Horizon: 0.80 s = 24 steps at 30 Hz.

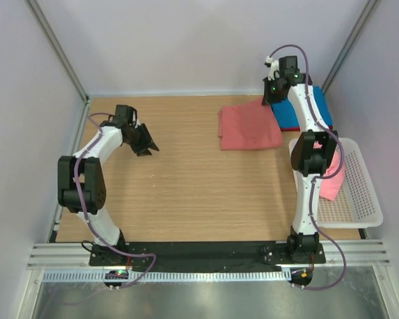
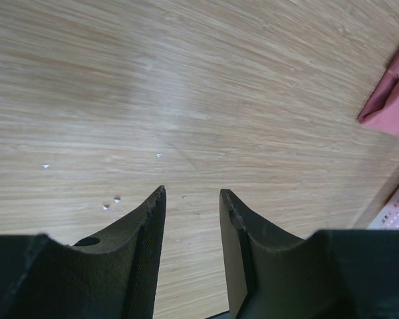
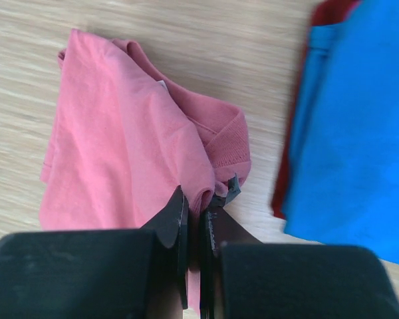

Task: Fold and stack the t-shirts
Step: Neatly place the folded tshirt to the corner

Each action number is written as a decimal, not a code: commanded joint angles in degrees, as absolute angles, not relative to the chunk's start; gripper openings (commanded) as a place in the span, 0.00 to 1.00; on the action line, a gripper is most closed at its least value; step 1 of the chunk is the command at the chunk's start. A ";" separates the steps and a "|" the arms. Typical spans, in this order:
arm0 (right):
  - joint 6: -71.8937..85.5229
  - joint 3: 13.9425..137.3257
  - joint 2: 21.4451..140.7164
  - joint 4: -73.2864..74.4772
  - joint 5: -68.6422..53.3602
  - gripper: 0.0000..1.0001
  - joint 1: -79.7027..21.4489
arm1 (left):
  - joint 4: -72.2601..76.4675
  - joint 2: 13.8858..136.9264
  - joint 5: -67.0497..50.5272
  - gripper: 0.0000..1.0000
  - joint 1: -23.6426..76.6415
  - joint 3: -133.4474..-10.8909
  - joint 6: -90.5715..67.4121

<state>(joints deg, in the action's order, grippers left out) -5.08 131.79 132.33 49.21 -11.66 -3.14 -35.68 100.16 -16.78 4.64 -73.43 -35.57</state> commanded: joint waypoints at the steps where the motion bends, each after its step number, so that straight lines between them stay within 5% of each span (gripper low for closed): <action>1: -10.80 137.89 128.49 53.00 -7.13 0.01 -1.50 | -32.08 101.68 -18.81 0.39 6.06 -75.50 -36.56; 14: -18.44 150.28 133.85 49.92 -3.69 0.01 6.41 | -32.34 106.96 -19.60 0.39 7.38 -79.89 -37.35; 24: -18.56 155.82 142.64 30.97 -7.55 0.01 12.04 | -41.47 111.53 -18.55 0.39 7.56 -89.20 -35.68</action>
